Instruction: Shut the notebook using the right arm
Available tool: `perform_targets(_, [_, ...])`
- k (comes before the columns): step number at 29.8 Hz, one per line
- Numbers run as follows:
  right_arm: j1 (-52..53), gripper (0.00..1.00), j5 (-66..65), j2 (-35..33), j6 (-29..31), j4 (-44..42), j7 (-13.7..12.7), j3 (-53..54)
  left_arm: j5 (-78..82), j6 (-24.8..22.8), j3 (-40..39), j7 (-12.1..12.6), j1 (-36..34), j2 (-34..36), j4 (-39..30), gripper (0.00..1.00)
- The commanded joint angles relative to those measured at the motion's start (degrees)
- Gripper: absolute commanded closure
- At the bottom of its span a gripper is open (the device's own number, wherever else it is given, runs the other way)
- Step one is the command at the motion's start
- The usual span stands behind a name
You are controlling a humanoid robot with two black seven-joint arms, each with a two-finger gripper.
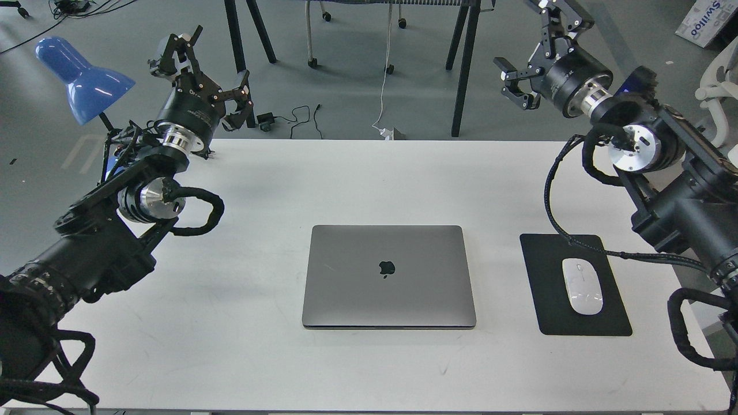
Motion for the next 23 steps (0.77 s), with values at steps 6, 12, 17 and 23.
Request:
perform_targets(6, [-7.31, 0.0, 5.21, 0.03, 7.91, 3.61, 1.28, 4.48, -0.01, 0.0, -0.03, 0.0, -0.06, 0.0, 0.0, 0.0])
perform_targets(12, [-8.38, 0.0, 5.21, 0.12, 7.3, 4.58, 1.64, 4.83, -0.01, 0.0, 0.05, 0.0, -0.06, 0.0, 0.0, 0.0])
perform_targets(17, [-8.64, 0.0, 5.3, 0.12, 6.51, 4.58, 1.81, 4.83, -0.01, 0.0, 0.05, 0.0, -0.06, 0.0, 0.0, 0.0])
perform_targets(23, [-8.64, 0.0, 5.21, 0.12, 6.42, 4.58, 2.07, 4.39, -0.01, 0.09, 0.05, 0.0, -0.06, 0.0, 0.0, 0.0])
